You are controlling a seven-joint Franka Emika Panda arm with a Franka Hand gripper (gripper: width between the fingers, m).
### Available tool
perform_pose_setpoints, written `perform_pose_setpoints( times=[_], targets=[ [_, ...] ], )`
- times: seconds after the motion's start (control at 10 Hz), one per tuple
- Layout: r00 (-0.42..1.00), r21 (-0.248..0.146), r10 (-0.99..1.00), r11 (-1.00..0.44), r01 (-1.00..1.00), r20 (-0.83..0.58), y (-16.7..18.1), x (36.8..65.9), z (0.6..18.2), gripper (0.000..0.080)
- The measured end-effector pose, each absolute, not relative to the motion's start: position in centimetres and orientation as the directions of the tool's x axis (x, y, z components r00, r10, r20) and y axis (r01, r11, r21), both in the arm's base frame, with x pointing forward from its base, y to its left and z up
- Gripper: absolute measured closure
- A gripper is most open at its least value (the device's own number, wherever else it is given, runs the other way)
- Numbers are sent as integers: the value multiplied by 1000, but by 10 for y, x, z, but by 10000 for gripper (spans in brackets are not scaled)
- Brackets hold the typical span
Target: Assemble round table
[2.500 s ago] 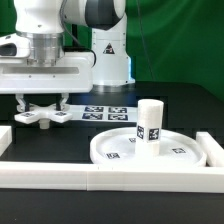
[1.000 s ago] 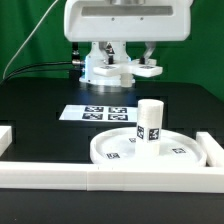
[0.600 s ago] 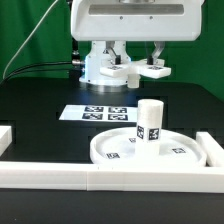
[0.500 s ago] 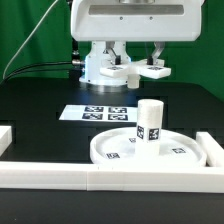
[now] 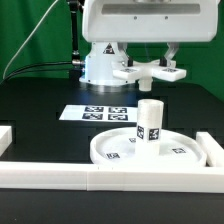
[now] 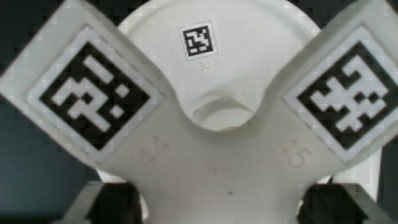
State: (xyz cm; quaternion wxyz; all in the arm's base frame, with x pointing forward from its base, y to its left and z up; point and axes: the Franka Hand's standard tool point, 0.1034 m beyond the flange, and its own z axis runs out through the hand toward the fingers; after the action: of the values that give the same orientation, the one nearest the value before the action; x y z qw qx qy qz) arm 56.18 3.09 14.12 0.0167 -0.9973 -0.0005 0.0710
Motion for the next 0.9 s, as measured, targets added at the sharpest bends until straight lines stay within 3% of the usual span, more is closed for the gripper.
perform_pose_setpoints(
  times=[0.9],
  targets=[
    [990,-25,17,-1000,14,-142,38,562,116,361]
  ],
)
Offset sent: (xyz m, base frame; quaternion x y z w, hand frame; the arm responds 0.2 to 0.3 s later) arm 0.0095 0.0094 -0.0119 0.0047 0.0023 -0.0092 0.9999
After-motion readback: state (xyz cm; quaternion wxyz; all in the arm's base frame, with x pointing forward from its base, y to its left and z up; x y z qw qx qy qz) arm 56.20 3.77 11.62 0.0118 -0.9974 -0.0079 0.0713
